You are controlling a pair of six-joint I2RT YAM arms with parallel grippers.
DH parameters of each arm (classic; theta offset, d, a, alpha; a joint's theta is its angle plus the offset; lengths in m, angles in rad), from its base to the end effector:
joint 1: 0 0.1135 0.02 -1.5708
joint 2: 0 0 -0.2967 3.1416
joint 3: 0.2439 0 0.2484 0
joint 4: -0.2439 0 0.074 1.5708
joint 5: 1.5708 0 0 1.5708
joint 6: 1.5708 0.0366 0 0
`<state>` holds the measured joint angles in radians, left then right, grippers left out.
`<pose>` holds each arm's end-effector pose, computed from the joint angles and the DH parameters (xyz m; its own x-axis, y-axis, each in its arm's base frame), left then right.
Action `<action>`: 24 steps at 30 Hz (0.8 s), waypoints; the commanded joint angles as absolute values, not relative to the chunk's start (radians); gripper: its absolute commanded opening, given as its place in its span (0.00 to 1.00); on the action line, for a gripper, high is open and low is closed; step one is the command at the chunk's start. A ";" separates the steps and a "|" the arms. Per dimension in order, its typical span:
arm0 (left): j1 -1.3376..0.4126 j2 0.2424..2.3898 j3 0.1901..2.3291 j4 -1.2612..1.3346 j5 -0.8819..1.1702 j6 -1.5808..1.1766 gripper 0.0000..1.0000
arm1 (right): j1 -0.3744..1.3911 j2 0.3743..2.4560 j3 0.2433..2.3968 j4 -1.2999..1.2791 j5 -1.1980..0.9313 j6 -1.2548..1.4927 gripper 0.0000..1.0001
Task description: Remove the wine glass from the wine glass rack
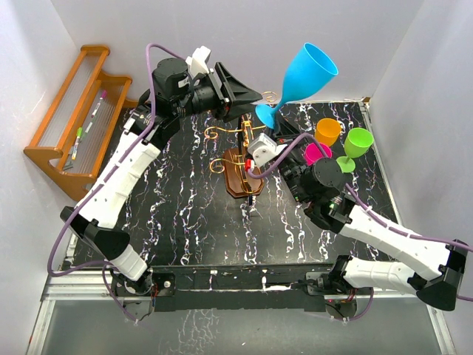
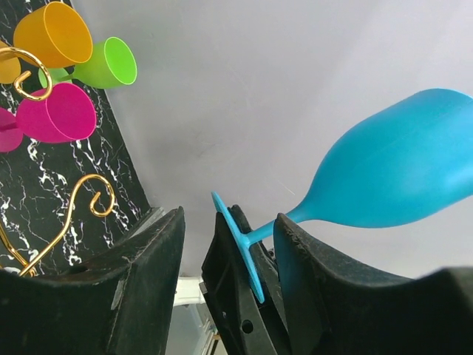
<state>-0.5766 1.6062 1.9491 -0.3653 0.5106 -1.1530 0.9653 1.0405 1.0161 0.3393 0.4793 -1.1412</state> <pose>0.2780 -0.2021 0.5452 -0.8167 -0.4201 -0.3956 0.3420 0.1998 -0.9182 0.1355 0.1660 0.4565 0.5098 -0.6808 -0.5259 -0.0397 0.5920 -0.8049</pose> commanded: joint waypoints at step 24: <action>-0.582 1.524 1.912 -0.318 0.598 -1.176 0.41 | 1.017 1.180 0.932 0.877 0.598 -1.432 0.08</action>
